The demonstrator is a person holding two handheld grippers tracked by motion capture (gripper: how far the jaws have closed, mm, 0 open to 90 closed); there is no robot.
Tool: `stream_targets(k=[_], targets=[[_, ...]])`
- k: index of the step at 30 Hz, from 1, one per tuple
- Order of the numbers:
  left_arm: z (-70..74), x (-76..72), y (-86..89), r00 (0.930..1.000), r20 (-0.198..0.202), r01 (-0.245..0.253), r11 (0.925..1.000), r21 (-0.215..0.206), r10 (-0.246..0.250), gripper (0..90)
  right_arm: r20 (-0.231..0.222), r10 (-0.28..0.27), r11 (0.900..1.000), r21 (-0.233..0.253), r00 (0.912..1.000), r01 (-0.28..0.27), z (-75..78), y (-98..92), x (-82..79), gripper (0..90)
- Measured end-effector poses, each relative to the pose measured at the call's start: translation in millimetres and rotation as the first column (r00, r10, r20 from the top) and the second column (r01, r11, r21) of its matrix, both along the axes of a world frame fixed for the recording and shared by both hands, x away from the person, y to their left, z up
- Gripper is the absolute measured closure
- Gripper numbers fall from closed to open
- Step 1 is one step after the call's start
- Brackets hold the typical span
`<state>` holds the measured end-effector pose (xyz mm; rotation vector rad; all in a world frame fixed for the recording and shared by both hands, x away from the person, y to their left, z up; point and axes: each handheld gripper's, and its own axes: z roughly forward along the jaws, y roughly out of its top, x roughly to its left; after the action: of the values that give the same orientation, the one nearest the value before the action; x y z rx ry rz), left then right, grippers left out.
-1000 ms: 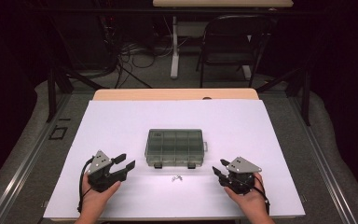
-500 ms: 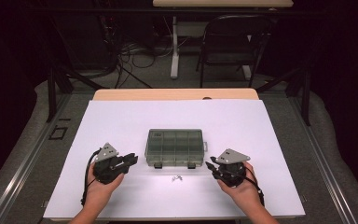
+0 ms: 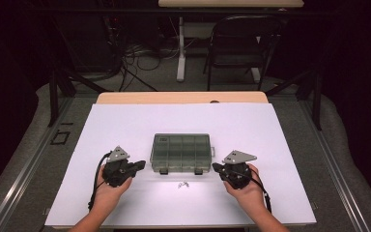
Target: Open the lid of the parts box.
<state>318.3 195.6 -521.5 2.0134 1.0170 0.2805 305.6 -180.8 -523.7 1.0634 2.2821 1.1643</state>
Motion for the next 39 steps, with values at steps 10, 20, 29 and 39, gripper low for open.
stream_targets(k=[10,20,29,39], targets=[[-6.1,1.5,-5.7,0.9997,-0.022,0.008,0.9999,0.015,-0.008,90.0,-0.038,-0.022,0.999,0.038,0.9990,0.024,-3.4,-2.3,6.4,90.0],[-7.9,3.2,-8.8,0.9995,-0.031,0.007,1.0000,0.004,-0.007,90.0,-0.046,-0.027,0.999,0.036,0.9986,0.029,-8.4,-0.5,7.4,90.0],[-6.6,4.0,-12.9,0.9991,-0.037,0.018,0.9998,-0.009,-0.018,90.0,-0.064,-0.024,0.999,0.043,0.9977,0.027,-9.3,1.1,8.4,90.0],[-5.7,4.7,-16.3,0.9993,-0.036,0.012,0.9997,-0.019,-0.013,90.0,-0.047,-0.030,0.999,0.038,0.9984,0.032,-6.9,1.5,8.4,90.0]])
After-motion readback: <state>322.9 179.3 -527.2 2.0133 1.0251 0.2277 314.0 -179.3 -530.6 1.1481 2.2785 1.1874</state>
